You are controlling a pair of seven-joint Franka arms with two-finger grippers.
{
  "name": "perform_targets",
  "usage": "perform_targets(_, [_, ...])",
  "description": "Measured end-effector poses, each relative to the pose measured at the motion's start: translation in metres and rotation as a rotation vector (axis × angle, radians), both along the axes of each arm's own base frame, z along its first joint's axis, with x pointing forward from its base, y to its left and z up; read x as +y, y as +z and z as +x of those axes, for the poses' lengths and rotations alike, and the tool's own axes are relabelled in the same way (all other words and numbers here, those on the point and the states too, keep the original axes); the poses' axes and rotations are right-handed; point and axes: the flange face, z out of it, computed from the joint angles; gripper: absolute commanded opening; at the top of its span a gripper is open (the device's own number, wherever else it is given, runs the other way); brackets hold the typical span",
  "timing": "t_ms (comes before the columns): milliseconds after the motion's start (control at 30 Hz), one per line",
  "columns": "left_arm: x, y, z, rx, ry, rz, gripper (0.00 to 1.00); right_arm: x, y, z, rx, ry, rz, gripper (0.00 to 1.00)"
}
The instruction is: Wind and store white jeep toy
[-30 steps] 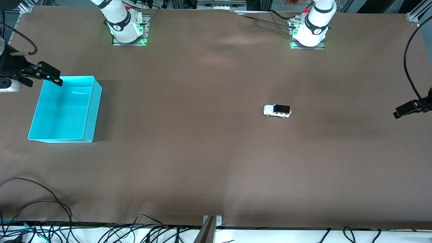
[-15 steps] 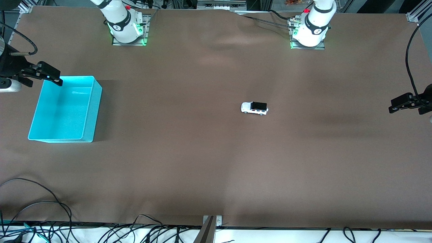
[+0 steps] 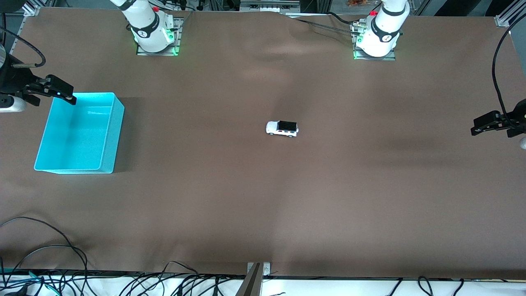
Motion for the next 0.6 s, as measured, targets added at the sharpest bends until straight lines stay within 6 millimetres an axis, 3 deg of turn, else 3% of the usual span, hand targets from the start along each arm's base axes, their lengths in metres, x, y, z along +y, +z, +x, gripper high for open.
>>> perform_targets(601, [-0.0091,-0.0073,-0.0003,0.017,-0.015,-0.003,1.00,0.0000,0.0000,0.0000,0.000,0.000,0.000,1.00])
